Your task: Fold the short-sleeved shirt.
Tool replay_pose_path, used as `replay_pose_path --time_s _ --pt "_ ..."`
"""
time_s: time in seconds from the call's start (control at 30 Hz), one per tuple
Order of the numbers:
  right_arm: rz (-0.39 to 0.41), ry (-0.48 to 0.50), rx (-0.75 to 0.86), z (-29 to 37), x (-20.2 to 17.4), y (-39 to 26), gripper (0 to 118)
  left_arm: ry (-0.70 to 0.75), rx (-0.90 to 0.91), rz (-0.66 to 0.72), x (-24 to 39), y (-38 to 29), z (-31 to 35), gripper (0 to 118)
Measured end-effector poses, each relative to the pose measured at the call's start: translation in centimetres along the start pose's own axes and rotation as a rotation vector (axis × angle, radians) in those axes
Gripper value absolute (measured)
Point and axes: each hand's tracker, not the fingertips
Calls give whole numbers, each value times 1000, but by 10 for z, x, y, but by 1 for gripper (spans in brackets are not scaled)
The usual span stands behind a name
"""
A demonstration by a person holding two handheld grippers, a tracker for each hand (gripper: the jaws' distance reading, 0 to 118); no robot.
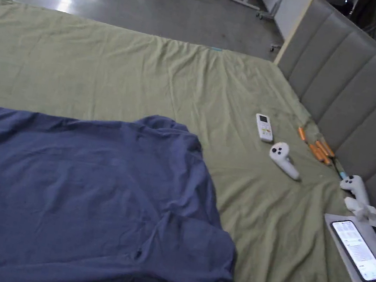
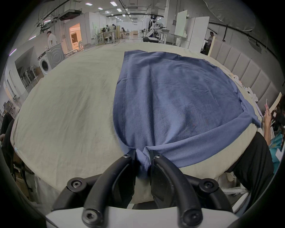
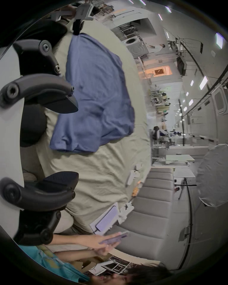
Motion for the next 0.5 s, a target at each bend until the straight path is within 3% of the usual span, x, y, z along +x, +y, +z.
replay_pose_path --time_s 0.07,0.1,0.23,0.4,0.5 --pt "13 11 -50 -22 6 -13 81 -3 0 7 5 1 6 17" --pt "8 10 -97 -31 8 -16 81 273 -170 -180 -4 -2 14 17" --pt "-55 90 -124 -55 16 -26 68 285 -179 -183 2 0 19 17" --pt "0 105 -194 -83 13 -28 50 290 -177 -184 5 1 23 17" --pt "24 104 -187 -85 10 -27 48 289 -176 -180 3 0 21 17"
